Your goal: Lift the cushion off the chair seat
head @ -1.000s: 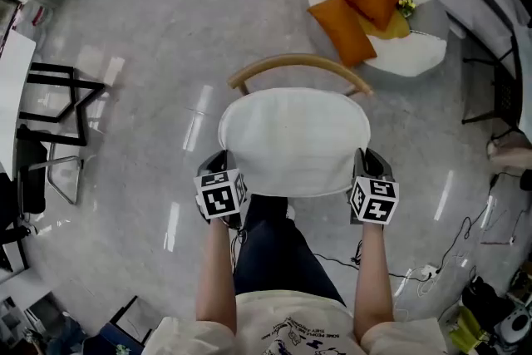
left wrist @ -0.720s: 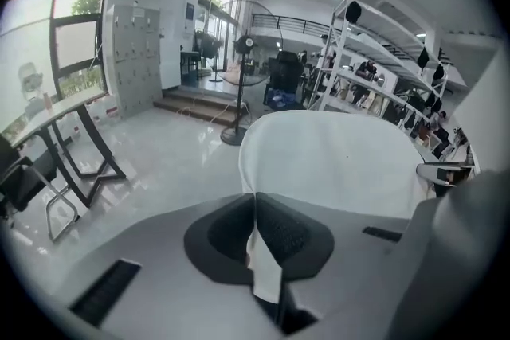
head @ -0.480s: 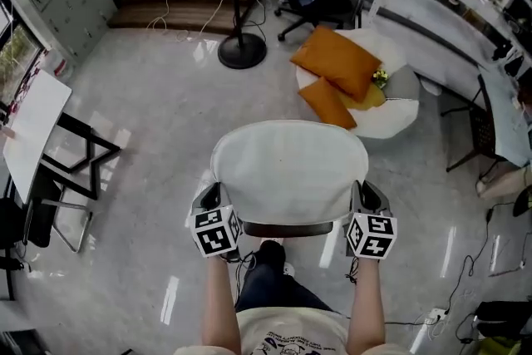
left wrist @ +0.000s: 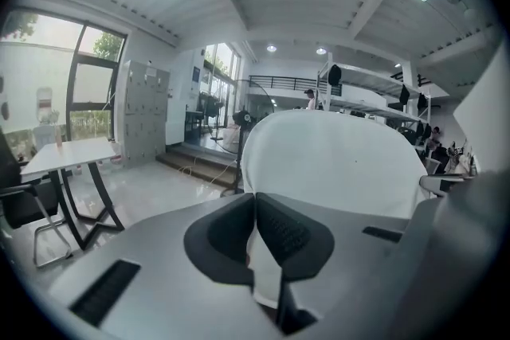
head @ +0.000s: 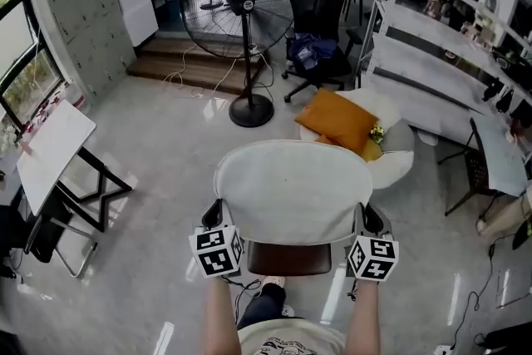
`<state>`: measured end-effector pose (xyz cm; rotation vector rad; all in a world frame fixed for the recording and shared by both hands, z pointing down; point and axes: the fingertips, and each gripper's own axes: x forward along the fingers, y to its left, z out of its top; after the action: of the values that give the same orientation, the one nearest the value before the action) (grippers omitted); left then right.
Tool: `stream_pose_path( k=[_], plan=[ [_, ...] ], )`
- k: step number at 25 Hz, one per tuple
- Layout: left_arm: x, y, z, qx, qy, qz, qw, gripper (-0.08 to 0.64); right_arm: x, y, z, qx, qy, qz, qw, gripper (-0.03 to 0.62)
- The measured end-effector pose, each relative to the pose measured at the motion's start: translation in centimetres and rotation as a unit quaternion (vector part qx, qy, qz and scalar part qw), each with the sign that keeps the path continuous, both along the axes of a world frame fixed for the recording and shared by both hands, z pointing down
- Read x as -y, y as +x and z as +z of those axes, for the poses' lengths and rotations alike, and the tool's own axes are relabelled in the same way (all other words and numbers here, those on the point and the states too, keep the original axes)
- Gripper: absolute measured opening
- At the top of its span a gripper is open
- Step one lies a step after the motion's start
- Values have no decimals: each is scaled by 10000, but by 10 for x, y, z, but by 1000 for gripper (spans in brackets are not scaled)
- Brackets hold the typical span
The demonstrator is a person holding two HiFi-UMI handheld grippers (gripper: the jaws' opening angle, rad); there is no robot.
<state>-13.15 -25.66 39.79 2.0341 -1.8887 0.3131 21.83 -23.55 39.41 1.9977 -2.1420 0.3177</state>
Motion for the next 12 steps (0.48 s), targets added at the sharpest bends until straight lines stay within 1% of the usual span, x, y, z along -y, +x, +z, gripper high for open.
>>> stream_pose_path(
  k=[6,12],
  plan=[
    [-18,2,-53,123,488,-56,9987,25,-13,2,-50,59,503,-12,9987,63],
    [-30,-3,-77,91,752,-107,9971,25,-22,-3,-76,49,817,-76,9966,64]
  ],
)
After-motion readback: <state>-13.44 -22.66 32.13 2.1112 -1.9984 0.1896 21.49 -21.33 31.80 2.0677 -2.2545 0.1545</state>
